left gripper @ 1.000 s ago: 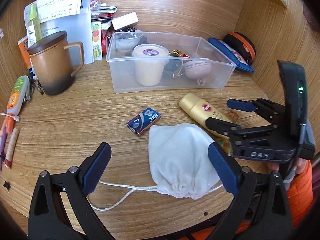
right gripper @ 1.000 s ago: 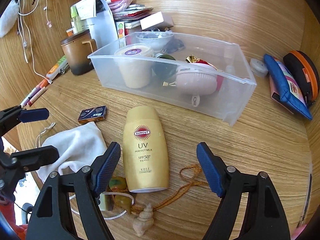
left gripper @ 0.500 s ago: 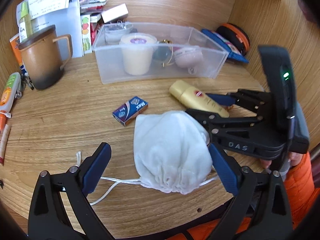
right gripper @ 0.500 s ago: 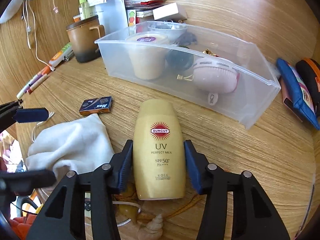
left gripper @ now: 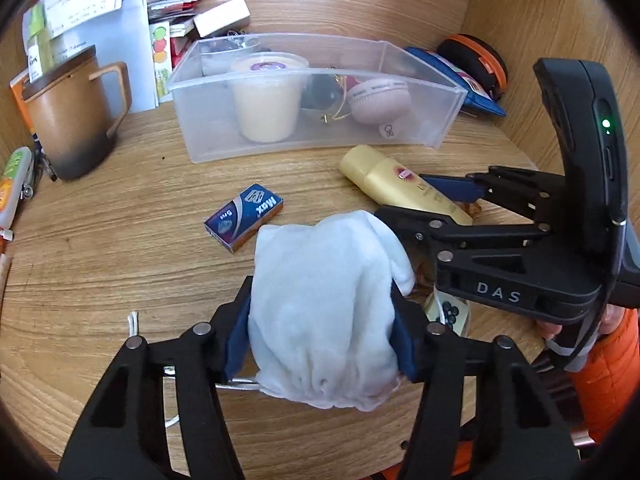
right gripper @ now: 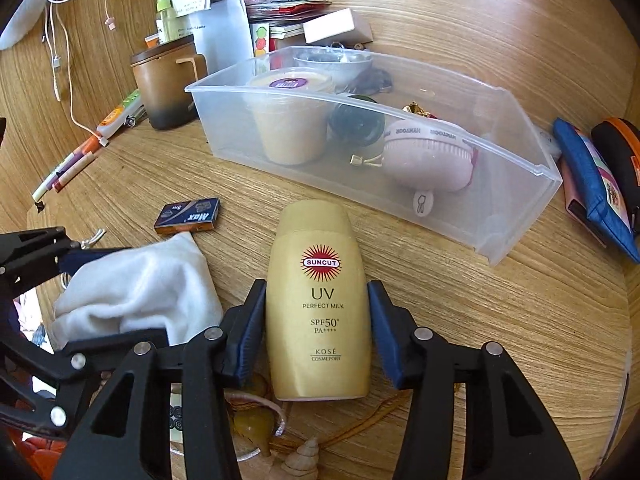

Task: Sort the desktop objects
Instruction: 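Grasp the white cloth bag with the left tool while the right tool grasps the yellow sunscreen tube, then lift the white cloth bag with the left tool while the right tool lifts the sunscreen toward the box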

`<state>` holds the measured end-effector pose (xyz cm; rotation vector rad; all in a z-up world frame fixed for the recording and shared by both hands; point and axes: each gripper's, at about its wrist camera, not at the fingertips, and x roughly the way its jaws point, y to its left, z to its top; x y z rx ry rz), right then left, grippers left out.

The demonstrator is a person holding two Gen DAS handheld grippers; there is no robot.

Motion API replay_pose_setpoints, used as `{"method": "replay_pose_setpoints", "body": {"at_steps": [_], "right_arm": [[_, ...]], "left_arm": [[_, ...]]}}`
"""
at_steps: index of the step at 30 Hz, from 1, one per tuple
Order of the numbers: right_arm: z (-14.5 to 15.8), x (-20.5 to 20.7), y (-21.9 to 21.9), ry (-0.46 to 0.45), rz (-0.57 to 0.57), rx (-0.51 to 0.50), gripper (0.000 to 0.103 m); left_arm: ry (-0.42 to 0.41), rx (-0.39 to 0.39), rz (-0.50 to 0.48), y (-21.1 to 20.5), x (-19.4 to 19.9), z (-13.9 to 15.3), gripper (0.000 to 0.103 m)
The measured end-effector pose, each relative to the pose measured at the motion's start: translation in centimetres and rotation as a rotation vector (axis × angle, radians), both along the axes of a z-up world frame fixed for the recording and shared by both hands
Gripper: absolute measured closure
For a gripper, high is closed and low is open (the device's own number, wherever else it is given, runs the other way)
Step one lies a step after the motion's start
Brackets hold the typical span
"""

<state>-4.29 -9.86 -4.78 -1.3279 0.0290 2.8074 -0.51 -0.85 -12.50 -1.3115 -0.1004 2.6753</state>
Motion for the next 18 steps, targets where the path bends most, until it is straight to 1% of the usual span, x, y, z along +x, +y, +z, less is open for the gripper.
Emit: {"method": "replay_pose_setpoints", "body": {"at_steps": [4, 7, 13, 18], "right_arm": [[0.0, 0.3, 0.4, 0.008, -0.016, -0.018, 0.058], [0.2, 0.6, 0.7, 0.017, -0.025, -0.033, 0.058], [1.8, 1.5, 1.6, 0.06, -0.041, -0.051, 0.058], [3.4, 2.3, 2.0, 0.104, -0.058, -0.047, 0.058]], "left_arm": [[0.012, 0.005, 0.022, -0.3, -0.1, 0.1, 0.052], [0.03, -0.019, 0.039, -0.2, -0.2, 0.5, 0.055], [0.065, -0.037, 0.051, -0.2, -0.4, 1.4, 0.056], [0.117, -0.036, 0.045, -0.2, -0.4, 3.2, 0.056]]}}
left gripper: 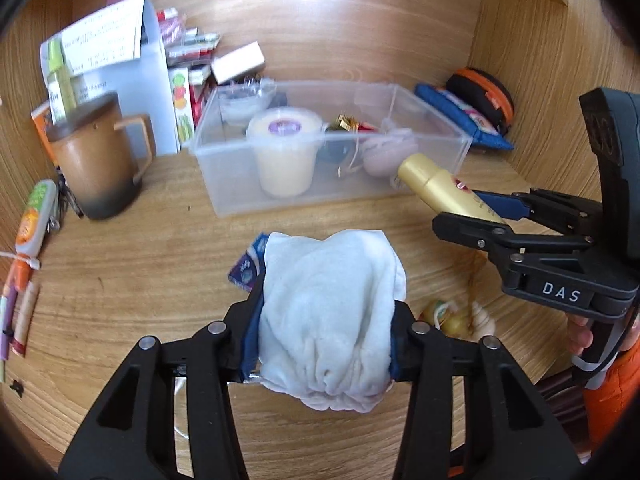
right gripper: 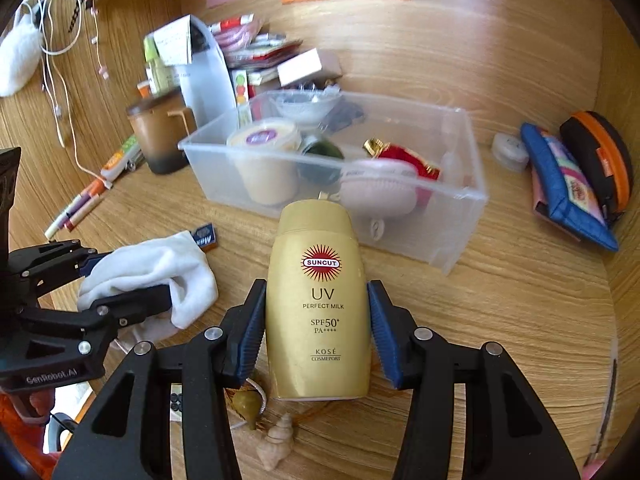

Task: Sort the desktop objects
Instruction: 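Lift the white cloth bag with the left tool while the right tool lifts the sunscreen toward the box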

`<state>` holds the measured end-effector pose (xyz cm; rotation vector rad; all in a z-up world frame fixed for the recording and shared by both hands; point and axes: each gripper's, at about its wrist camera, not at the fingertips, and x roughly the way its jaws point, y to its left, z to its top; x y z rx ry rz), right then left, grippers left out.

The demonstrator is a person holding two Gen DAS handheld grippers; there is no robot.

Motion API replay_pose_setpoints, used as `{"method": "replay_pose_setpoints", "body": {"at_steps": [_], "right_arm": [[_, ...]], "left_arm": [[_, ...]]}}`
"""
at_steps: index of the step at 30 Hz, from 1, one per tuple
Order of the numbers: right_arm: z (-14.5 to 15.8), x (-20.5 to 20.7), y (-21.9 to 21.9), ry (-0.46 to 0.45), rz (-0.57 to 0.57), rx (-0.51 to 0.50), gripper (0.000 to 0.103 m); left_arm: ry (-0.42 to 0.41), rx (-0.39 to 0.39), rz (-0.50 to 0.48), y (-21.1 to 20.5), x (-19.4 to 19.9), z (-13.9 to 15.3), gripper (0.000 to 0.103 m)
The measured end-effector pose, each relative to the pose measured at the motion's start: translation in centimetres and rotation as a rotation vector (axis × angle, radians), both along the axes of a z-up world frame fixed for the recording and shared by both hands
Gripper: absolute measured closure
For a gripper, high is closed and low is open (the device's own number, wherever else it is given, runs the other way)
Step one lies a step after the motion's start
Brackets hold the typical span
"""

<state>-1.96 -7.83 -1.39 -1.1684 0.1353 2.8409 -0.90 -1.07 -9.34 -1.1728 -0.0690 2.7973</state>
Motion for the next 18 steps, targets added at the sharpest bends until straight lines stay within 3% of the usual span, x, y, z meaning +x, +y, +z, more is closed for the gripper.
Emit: {"method": "replay_pose_setpoints", "body": {"at_steps": [18], "right_arm": [[3.9, 1.8, 2.0, 0.099, -0.058, -0.015, 0.058]], "left_arm": [[0.137, -0.037, 0.005, -0.3, -1.3, 5.3, 0.056]]}}
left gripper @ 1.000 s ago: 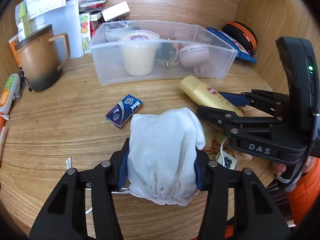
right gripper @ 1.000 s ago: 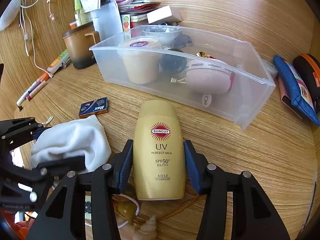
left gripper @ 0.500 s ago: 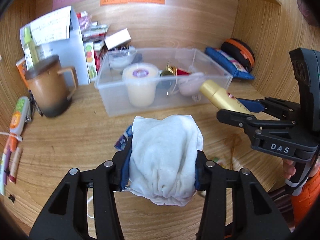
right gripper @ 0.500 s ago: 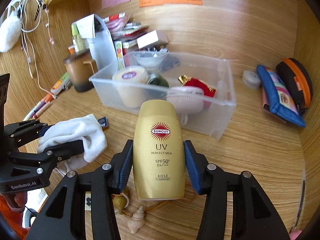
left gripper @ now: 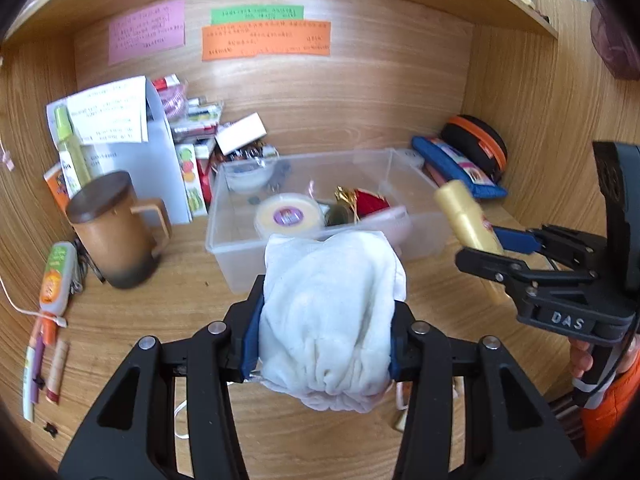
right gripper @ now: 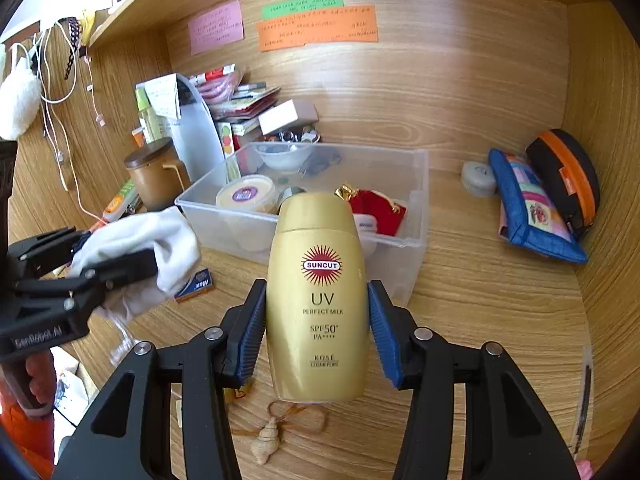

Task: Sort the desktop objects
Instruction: 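Lift the white cloth bag with the left tool while the right tool lifts the sunscreen toward the box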

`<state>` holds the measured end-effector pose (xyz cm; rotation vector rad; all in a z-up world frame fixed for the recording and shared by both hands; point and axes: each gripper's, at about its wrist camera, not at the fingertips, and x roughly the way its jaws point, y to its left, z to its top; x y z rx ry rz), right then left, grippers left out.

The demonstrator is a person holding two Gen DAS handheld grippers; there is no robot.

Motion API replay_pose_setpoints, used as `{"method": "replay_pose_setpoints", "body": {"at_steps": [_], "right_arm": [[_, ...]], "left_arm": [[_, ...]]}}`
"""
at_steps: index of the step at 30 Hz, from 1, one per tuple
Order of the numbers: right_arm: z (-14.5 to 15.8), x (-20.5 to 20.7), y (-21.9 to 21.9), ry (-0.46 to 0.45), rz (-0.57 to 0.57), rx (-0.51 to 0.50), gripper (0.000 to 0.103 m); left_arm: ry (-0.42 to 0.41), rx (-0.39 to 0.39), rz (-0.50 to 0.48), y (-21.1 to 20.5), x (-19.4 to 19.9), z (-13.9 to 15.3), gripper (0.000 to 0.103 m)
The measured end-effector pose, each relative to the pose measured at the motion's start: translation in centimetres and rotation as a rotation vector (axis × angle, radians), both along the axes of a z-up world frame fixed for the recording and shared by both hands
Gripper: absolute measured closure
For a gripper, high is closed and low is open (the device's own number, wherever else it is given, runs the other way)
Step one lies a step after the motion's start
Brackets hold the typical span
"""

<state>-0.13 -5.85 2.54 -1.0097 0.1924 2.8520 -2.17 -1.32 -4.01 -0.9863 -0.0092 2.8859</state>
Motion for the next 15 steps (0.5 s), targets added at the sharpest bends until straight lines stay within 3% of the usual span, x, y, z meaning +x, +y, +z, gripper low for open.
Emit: {"method": "replay_pose_setpoints", "body": {"at_steps": [7, 10, 15], "right_arm": [[1.3, 0.2, 0.2, 0.023, -0.004, 0.02, 0.061], [1.7, -0.1, 0.5, 0.024, 0.001, 0.026, 0.076], [1.0, -1.0, 0.8, -0.006, 0.019, 0.028, 0.084]], "left_arm": [[0.049, 0.006, 0.01, -0.9, -1.1, 2.1, 0.056], [0.064, 0.005, 0.009, -1.0, -1.6, 2.8, 0.056], [0.053, 0.007, 0.003, -1.1, -2.7, 2.5, 0.056]]}}
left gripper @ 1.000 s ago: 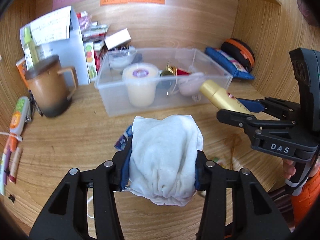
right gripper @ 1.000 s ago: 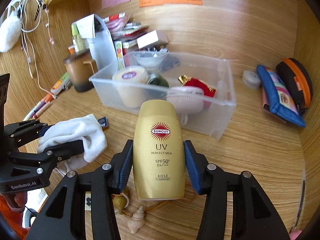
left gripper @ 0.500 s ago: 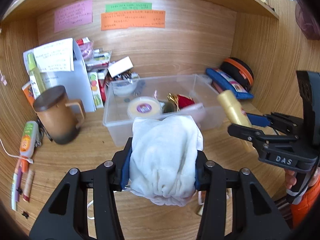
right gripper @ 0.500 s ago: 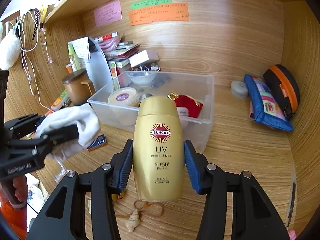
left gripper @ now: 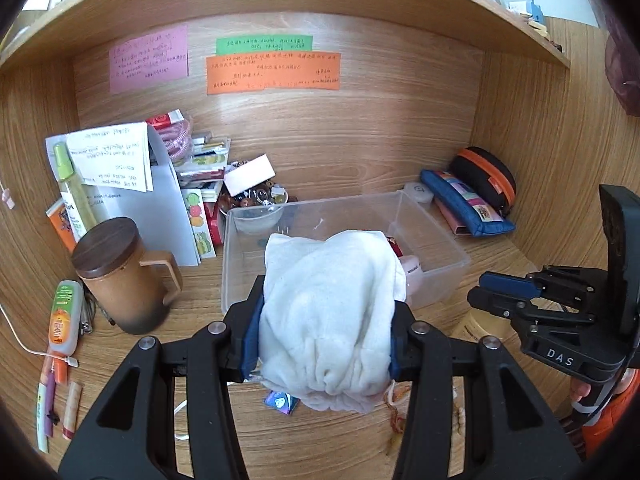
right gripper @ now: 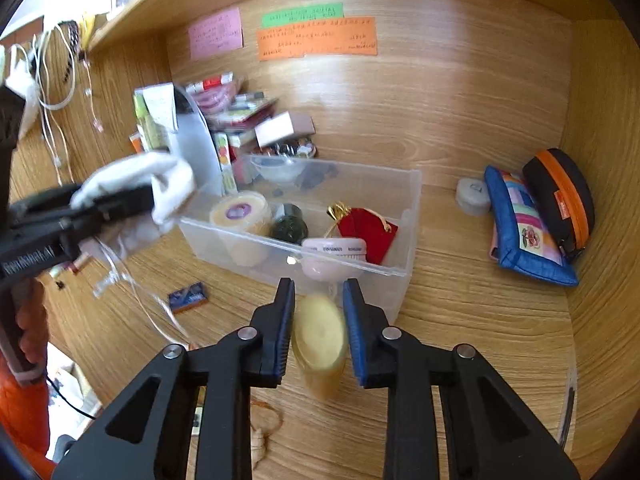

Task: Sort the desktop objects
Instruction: 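Lift the white cloth bag with the left tool while the right tool lifts the sunscreen toward the box, then carry the cloth bag with the left tool while the right tool carries the sunscreen over the box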

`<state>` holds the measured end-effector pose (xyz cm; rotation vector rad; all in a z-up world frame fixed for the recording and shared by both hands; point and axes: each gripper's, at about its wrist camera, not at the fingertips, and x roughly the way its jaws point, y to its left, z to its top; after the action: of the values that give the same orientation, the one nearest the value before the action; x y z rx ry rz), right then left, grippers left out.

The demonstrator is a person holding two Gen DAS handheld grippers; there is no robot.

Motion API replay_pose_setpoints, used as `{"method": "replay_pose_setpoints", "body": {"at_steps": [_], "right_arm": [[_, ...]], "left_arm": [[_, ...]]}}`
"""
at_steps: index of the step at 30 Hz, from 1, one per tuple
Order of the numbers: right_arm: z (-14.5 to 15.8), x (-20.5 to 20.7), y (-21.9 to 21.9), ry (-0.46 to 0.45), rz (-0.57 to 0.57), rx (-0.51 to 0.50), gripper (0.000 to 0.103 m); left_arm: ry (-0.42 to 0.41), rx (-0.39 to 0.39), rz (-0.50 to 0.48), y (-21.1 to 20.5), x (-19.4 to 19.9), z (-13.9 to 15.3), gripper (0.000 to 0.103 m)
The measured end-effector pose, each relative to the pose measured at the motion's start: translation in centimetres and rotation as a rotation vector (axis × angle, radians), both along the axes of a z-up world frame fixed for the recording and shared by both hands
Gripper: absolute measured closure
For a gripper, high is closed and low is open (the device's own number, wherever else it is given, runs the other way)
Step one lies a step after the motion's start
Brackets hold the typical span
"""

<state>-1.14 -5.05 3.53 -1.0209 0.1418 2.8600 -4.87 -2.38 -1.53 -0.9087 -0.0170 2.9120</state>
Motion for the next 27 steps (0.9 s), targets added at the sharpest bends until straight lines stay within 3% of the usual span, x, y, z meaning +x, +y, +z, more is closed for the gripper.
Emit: {"method": "replay_pose_setpoints", "body": {"at_steps": [7, 9, 15, 17, 27], "right_arm": [[-0.1, -0.3, -0.1, 0.008, 0.014, 0.005, 0.084], [-0.3, -0.2, -0.2, -0.003, 0.025, -0.023, 0.08], [-3.4, -0.7, -0.5, -0.09, 0.027, -0.036, 0.078], [-3.7, -0.5, -0.3, -0.081, 0.016, -0.049, 0.078], [-0.7, -0.3, -0.1, -0.019, 0.004, -0.012, 0.079]], "left_arm": [[-0.035, 0.012, -0.02, 0.2, -0.5, -1.2, 0.056], [-0.04, 0.017, -0.025, 0.2, -0.6, -1.3, 0.056], [-0.053, 0.027, -0.022, 0.1, -1.0, -1.7, 0.056], [-0.053, 0.029, -0.018, 0.0, -1.1, -1.6, 0.056], [-0.017, 0.031, -0.001, -0.5, -1.7, 0.2, 0.056]]}}
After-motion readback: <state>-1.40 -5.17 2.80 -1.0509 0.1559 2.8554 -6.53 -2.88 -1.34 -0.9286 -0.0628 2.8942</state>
